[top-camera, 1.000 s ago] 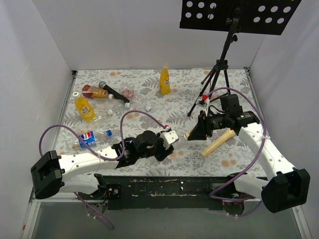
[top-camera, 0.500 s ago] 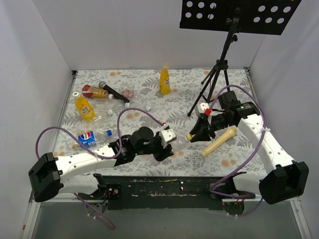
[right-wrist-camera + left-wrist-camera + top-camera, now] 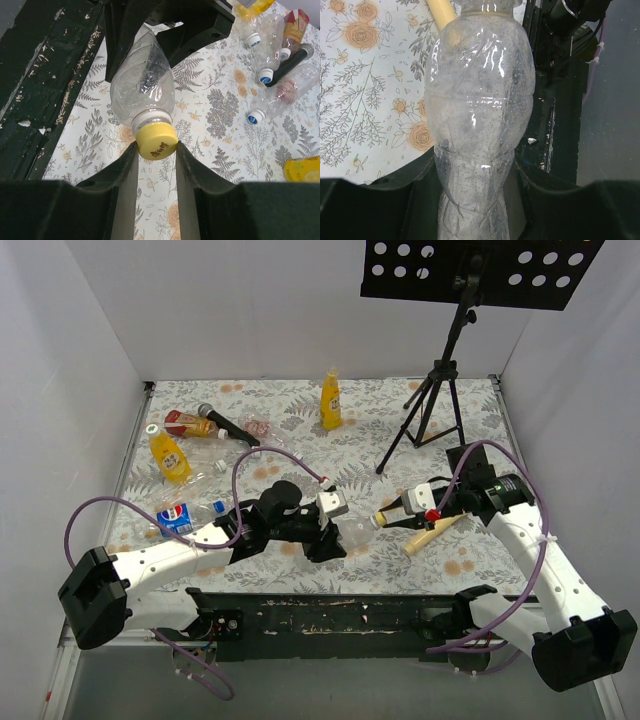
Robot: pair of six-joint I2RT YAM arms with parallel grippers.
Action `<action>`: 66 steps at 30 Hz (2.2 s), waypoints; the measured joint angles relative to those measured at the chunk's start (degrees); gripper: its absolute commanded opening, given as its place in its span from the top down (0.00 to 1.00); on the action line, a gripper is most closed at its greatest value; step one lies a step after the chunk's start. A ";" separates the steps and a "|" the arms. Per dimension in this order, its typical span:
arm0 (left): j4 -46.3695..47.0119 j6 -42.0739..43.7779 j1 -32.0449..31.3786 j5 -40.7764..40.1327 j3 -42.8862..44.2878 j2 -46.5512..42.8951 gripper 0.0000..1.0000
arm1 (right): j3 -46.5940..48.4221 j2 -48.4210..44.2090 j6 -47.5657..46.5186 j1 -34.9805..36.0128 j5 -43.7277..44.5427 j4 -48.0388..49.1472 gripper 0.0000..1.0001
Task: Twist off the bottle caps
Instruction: Unscrew the bottle cap from the plastic bottle.
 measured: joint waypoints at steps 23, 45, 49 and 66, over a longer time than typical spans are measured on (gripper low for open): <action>-0.42 1.05 -0.92 -4.42 -0.02 0.48 0.87 | 3.34 0.57 26.45 -0.74 3.58 -2.29 0.26; 0.09 2.58 -4.44 -12.17 0.00 0.70 0.87 | -4.00 0.79 79.03 -0.76 7.06 18.95 0.40; 0.15 2.56 -4.46 -12.61 0.00 0.70 0.87 | -4.48 0.81 79.58 -0.76 6.14 19.06 0.60; 2.69 0.42 -1.86 -4.94 -1.33 -2.16 0.87 | 1.79 2.82 49.37 -0.85 -2.43 8.26 0.99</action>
